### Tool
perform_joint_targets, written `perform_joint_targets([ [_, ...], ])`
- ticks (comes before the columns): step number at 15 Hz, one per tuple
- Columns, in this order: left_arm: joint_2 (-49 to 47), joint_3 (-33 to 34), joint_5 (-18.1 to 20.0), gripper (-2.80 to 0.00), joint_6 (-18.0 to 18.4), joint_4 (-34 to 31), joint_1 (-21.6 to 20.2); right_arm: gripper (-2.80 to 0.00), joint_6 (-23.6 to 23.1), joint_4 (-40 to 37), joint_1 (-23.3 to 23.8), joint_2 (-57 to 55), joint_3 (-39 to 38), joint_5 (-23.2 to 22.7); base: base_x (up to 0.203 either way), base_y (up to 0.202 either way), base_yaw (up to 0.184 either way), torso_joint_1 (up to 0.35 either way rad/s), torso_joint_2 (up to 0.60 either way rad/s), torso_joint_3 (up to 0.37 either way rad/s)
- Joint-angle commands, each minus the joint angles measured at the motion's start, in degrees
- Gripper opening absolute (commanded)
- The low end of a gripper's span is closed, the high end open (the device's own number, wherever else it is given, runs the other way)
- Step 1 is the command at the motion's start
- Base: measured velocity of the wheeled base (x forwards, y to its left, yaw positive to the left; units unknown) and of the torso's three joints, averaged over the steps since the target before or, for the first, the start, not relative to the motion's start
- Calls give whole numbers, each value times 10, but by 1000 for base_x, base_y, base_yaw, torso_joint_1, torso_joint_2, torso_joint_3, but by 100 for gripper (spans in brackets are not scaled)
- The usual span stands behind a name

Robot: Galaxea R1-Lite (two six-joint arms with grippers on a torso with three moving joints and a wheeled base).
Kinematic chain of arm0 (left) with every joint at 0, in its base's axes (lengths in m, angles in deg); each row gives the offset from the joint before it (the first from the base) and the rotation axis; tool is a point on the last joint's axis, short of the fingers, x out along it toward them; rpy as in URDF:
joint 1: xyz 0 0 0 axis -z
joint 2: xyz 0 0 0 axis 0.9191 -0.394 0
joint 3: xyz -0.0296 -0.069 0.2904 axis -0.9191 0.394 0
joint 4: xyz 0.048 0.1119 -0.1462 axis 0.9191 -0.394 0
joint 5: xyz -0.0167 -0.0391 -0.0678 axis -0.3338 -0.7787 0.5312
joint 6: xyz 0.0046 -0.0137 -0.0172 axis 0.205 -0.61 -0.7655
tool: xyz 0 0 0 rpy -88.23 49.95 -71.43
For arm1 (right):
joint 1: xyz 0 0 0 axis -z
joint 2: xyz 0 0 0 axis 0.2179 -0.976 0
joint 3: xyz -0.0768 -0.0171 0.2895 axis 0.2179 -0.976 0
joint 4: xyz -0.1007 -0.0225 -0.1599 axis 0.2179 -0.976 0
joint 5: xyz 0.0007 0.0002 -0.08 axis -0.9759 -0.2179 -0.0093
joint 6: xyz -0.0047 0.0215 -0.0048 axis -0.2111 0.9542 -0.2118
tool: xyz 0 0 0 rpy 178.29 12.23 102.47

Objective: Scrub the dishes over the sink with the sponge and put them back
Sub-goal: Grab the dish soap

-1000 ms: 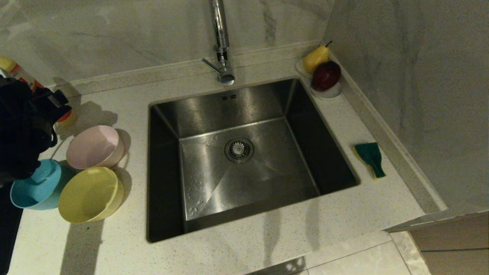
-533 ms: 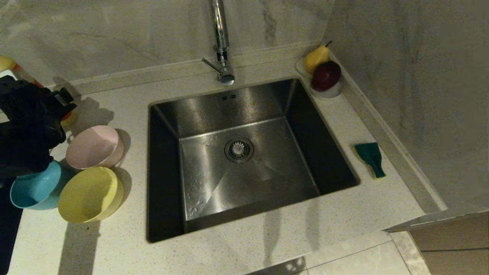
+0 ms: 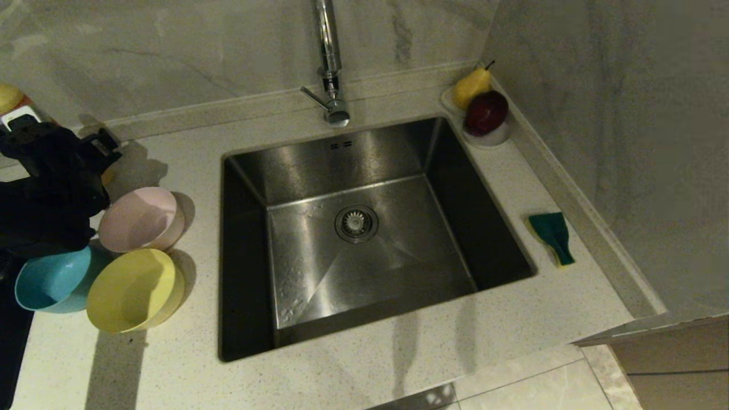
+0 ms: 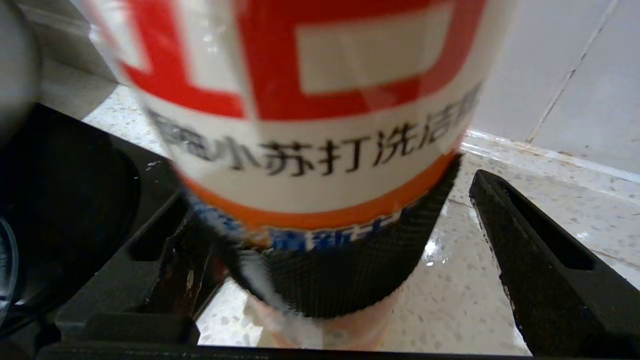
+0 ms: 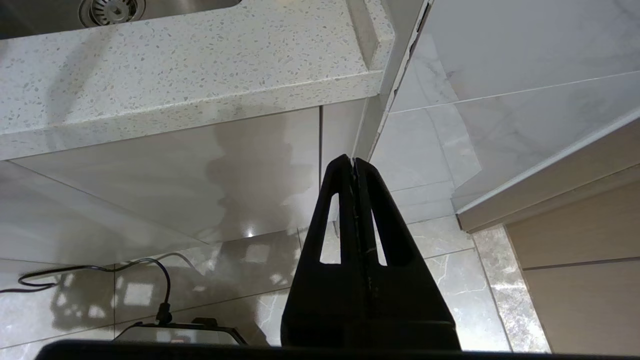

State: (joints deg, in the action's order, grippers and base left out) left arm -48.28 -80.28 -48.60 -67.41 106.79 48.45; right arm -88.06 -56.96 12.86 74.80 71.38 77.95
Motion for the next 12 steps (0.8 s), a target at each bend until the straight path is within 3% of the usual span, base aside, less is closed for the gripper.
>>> perform_joint_targets([
  [1,-16,-23,-2,0,1,3,0,-280,0,0,0,0,-1,0,0,0,0,0,0,0],
  [12,-35,-67,3,0,6,-2,1,-280,0,0,0,0,0,0,0,0,0,0,0,0],
])
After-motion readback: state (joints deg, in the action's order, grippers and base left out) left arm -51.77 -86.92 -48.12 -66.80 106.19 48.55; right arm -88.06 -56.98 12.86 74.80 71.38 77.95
